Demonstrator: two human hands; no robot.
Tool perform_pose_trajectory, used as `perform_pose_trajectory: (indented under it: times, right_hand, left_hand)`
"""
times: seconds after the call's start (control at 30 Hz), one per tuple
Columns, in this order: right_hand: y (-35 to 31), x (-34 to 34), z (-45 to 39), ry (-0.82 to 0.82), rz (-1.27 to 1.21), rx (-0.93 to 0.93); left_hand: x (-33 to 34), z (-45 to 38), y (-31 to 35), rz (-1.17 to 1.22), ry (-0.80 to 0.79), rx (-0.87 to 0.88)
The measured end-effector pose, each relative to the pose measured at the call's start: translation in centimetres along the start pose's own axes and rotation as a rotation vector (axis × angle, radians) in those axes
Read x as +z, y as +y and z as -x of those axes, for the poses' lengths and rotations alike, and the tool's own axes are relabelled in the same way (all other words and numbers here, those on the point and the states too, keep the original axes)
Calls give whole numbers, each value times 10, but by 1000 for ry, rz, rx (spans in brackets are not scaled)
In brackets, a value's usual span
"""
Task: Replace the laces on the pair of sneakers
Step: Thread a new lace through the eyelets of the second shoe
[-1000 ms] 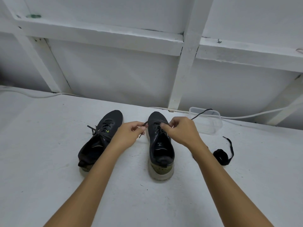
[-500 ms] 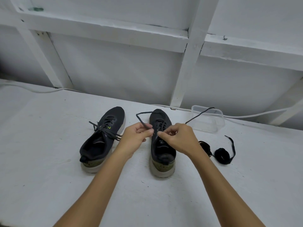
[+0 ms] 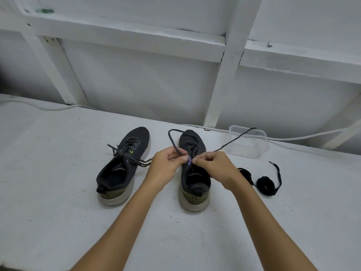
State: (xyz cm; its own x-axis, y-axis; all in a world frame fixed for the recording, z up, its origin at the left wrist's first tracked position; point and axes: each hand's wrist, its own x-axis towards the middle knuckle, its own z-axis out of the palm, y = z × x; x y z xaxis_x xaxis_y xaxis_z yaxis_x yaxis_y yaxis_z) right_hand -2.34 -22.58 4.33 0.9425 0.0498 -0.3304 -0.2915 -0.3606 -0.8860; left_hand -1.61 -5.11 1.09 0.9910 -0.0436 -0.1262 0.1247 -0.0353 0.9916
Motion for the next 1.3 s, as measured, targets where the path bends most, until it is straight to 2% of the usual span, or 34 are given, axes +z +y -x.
perform_pose_trajectory:
  times: [0.3,0.43,0.53,0.67,0.8,0.97,1.07,1.13,1.17,1.23,1.3]
  right_hand:
    - [7,0,-2,15,31,-47]
    - [9,0,-5,18,238,-147]
    - [11,2,-6,27,267,-172]
    - [12,6,-6,37,328,-210]
    - [7,10,-6,77,404,-284]
    - [-7,-6,4,131,32,-237]
    - [-16,-22,8,196,-344,-225]
    - [-20,-34,4,192,-637,-163]
    - [-21,-40,1,184,-709,-121]
    - [-18,-46,-1,158,-587,-70]
    - [-14,-48,0,126,-256,-94]
  left_hand:
    - [1,4,-4,-393,62,182]
    - [-2,2,-11,-357,16,127]
    - [-9,1,-11,-313,-76,40]
    - [-12,6,-8,-360,-150,79]
    - [-4,9,-5,-438,10,120]
    - [-8,9,-3,-413,53,20]
    - [-7,10,0,-413,68,-14]
    - [-2,12,3,-433,97,-28]
    - [1,13,5,-446,103,-36]
    - [8,16,13,-467,63,-64]
    - [16,19,19,-451,-42,-111]
